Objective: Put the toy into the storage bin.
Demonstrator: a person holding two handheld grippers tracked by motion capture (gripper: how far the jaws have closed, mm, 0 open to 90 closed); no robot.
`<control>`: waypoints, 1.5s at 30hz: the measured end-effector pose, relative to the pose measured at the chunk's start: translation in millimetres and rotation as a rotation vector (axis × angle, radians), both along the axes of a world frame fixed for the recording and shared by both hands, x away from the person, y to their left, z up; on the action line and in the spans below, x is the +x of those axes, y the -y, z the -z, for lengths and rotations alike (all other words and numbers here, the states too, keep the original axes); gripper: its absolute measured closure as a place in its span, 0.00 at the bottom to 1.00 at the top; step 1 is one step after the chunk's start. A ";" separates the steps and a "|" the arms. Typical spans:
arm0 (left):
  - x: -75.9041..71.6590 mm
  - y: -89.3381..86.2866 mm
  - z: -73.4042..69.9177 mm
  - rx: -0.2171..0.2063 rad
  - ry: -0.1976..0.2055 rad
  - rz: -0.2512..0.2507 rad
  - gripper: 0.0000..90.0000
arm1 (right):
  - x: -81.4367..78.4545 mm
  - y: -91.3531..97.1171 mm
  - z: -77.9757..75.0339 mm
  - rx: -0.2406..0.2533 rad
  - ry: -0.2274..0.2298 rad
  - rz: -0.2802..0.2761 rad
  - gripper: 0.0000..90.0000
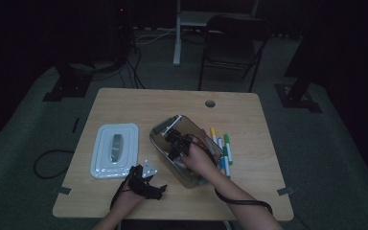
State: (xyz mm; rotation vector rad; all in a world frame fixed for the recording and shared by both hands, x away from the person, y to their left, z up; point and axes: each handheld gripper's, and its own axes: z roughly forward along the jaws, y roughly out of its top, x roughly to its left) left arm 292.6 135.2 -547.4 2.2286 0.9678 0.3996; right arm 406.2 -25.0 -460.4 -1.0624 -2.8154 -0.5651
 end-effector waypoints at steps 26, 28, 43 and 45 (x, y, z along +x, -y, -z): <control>0.0 0.0 0.0 0.000 0.000 0.000 0.00 | -9.2 44.1 -51.1 0.188 0.150 0.066 0.58; 0.0 0.0 0.0 -0.001 0.000 0.000 0.00 | -11.1 49.0 -54.2 0.200 0.162 0.076 0.58; 0.0 0.1 0.1 -0.001 0.001 -0.001 0.00 | -24.6 154.9 -79.4 0.278 0.409 0.343 0.60; 0.0 0.1 0.1 -0.001 0.001 -0.001 0.01 | -23.2 168.6 -75.1 0.263 0.415 0.377 0.60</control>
